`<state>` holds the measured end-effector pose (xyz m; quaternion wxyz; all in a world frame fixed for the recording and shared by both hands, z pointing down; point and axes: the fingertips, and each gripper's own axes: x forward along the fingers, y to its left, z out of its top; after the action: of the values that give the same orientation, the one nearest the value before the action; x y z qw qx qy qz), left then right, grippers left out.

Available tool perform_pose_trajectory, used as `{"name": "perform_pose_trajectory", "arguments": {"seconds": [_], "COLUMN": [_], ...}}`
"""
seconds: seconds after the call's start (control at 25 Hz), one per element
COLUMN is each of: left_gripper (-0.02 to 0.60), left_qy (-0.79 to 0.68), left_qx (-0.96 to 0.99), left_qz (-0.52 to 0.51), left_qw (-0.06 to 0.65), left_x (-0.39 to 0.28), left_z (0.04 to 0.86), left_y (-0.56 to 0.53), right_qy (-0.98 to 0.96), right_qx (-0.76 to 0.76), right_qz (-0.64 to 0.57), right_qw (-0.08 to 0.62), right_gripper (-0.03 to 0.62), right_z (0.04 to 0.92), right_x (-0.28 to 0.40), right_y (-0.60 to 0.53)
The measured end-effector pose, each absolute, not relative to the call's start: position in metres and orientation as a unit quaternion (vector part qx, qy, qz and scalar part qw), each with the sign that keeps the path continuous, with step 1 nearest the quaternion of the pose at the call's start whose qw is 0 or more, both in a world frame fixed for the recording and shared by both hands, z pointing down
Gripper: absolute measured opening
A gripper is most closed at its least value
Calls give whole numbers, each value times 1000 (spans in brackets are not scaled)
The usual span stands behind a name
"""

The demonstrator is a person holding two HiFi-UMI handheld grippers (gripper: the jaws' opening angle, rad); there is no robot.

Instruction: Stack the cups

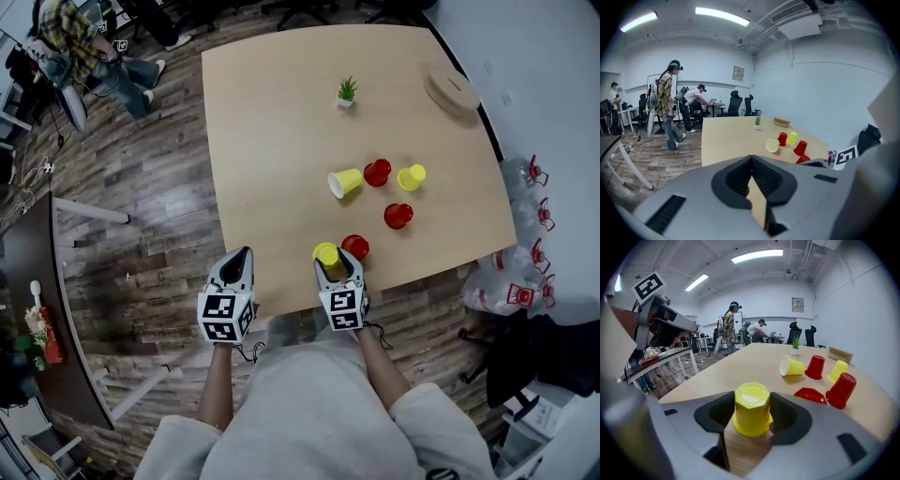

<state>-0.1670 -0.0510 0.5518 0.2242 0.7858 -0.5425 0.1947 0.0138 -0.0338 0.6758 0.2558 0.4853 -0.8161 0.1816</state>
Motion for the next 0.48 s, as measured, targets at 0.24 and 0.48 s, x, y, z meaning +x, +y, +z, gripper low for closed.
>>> {"name": "perform_pose_trajectory", "arguments": {"seconds": [0.24, 0.48], "left_gripper": [11, 11], "left_qy": [-542, -539], "left_qx": [787, 789], "left_qz": [195, 193], "left_qw": [222, 223], "left_x": [-165, -161], "left_z": [550, 551], "left_y": [-51, -53], "right_qy": [-816, -810], "right_qx": [489, 494], "right_qz": [178, 183], "right_qw": [253, 259], "right_gripper": [241, 244], "right_z": [675, 678], "right_x": [15, 15], "right_y": [-38, -41]}}
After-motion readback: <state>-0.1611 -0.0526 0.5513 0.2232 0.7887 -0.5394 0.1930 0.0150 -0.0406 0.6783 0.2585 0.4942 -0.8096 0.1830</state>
